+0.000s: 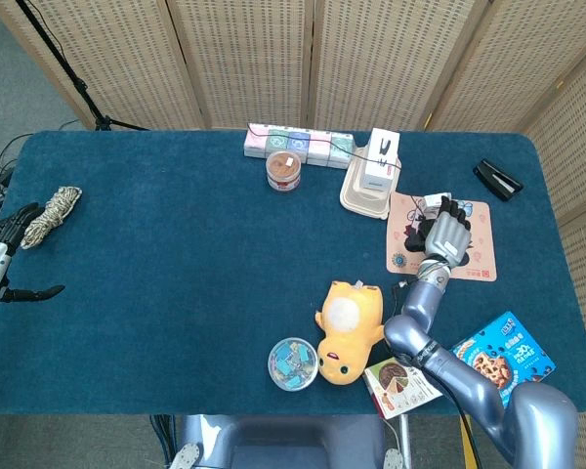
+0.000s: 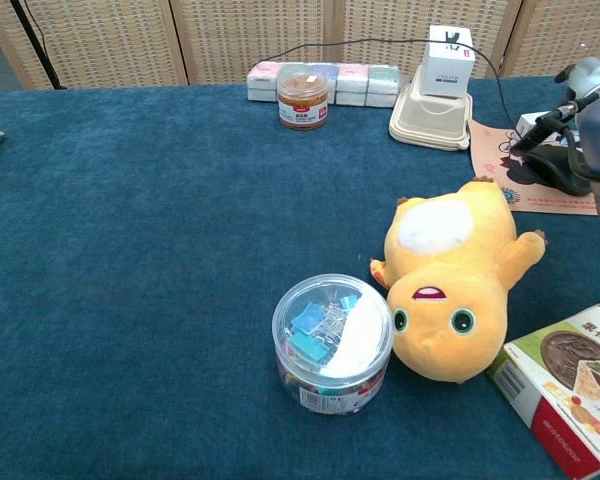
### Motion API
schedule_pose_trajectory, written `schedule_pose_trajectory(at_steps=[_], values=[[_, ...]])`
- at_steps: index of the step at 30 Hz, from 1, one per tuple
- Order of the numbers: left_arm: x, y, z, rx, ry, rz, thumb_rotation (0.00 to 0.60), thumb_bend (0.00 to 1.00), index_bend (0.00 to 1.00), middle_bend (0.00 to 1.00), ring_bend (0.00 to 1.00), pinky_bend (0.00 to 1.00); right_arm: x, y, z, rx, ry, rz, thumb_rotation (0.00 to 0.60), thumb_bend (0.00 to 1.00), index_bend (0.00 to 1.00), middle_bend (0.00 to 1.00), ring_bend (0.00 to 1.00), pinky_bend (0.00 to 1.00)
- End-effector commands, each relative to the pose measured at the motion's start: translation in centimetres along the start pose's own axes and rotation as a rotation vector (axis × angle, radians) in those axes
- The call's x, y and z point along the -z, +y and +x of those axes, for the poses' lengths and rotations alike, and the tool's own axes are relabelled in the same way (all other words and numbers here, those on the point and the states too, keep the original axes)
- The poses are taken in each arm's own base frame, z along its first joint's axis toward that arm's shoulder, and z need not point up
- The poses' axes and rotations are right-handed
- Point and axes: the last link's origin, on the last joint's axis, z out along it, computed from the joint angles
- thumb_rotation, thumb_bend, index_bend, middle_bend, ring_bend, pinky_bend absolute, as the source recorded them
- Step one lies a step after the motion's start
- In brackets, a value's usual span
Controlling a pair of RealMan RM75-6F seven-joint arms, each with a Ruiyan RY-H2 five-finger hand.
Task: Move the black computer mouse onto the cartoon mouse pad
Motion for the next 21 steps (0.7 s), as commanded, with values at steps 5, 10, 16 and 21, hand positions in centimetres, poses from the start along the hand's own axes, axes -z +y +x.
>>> schedule_pose_trajectory(at_steps=[5, 10, 16, 21], values=[[0.7, 0.3, -0.5, -0.026, 0.002, -0.005, 0.600, 0.00, 0.00, 0.00, 0.00, 0.00, 4.3, 2.4, 5.4, 0.009, 0.043, 0.277, 0.600, 0.00, 0.07, 0.04, 0.00, 0.02], [1.5, 0.4, -0.8, -0.055, 0.018, -0.006, 0.600, 0.00, 0.00, 0.00, 0.00, 0.00, 6.1, 4.9, 7.6, 0.013, 0.055, 0.391, 0.600, 0.00, 0.08, 0.01, 0.00, 0.00], [4.0, 0.1, -1.3, -0.098, 0.071, 0.025, 0.600, 0.00, 0.00, 0.00, 0.00, 0.00, 7.4, 10.6, 9.7, 0.255, 0.103, 0.519, 0.600, 0.00, 0.00, 0.00, 0.00, 0.00], [6.5, -0.9, -2.2, -0.134, 0.108, 0.082, 0.600, 0.00, 0.00, 0.00, 0.00, 0.00, 8.5, 17.6, 10.7, 0.377, 0.150, 0.553, 0.600, 0.00, 0.00, 0.00, 0.00, 0.00]])
